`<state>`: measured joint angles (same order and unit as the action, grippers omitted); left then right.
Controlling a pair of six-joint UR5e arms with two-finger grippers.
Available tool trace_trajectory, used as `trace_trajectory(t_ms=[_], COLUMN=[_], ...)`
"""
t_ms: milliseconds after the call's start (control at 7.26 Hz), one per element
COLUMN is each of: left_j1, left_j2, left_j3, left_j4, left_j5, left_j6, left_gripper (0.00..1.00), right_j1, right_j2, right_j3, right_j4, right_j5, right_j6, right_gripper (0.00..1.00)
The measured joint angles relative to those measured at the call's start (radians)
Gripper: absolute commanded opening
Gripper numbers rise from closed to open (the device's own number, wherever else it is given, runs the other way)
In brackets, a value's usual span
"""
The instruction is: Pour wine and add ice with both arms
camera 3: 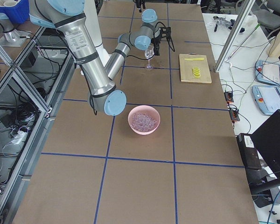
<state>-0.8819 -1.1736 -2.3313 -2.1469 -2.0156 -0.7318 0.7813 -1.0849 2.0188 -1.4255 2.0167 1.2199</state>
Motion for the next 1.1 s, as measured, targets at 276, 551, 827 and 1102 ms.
trace_trajectory(t_ms=[276,551,827,1102], left_j1=[-0.218,-0.409,-0.517,-0.601], left_j2=[-0.1,-0.202,-0.233,-0.253], left_j3=[0.055,0.187,0.316,0.424], left_j4=[0.134,0.21,0.234,0.31], left_j5=[-0.079,-0.224,-0.275,-0.281], left_j6=[0.149,0.311,0.499,0.689], left_gripper=[1.0,1.0,1.0,1.0], right_j1=[0.121,0.222,0.337,0.491], right_j2=[-0.067,-0.091,-0.15,-0.232], right_j3=[-0.03,-0.084,-0.148,-0.258], right_j4=[-0.086,-0.235,-0.309,-0.314], right_j5=[0.062,0.084,0.11,0.221], right_j6=[-0.26,-0.567,-0.877,-1.162], right_gripper=[1.0,1.0,1.0,1.0])
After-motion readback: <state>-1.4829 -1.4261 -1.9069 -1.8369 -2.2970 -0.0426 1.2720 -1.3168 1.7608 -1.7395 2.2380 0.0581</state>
